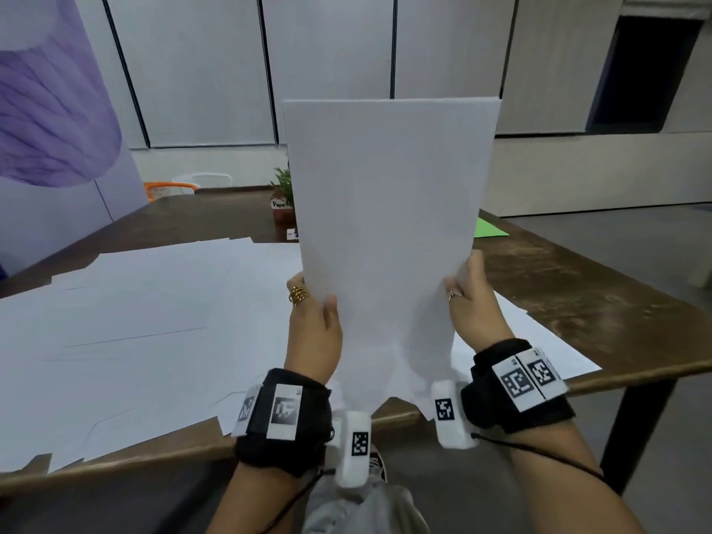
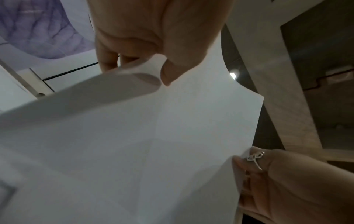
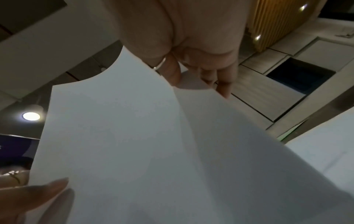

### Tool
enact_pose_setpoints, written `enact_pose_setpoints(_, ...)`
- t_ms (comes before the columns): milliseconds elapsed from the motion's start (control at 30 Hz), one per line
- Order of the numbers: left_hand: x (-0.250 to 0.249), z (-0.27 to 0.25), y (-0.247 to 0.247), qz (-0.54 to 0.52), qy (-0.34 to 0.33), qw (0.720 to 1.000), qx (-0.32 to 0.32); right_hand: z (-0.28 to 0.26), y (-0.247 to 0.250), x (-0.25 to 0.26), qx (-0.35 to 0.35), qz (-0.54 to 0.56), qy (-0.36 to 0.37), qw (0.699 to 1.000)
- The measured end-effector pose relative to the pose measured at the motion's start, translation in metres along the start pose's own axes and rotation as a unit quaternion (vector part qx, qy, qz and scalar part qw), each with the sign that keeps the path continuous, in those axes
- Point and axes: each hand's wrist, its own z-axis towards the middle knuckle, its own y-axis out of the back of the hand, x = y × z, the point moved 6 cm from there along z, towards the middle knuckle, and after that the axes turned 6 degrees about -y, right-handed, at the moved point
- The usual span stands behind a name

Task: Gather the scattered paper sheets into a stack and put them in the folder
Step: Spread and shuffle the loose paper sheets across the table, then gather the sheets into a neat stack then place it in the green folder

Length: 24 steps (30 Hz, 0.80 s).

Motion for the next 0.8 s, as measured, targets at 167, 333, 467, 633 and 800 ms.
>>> enact_pose_setpoints(167,0.009,-0.001,-0.002,0.034,0.038,0.998,0.029,-0.008,-0.004,-0.020,0.061,-0.086,-0.070,0.992)
enact_pose_setpoints(333,0.029,0.000,-0.008,0.051,0.131,0.986,0.089,-0.010,-0.006,-0.060,0.133,-0.202,-0.172,0.955)
enact_pose_setpoints(467,0.028,0.012,-0.008,0.059,0.146,0.983,0.097,0.001,-0.004,-0.066,0.117,-0.236,-0.176,0.949)
enact_pose_setpoints(633,-0.005,0.035,-0.017,0.091,0.077,0.985,0.127,0.012,0.029,-0.046,0.068,-0.224,-0.142,0.962)
enact_pose_setpoints(800,-0.041,0.073,-0.072,0.136,0.048,0.971,0.193,0.032,0.097,-0.026,-0.048,-0.031,-0.174,0.983)
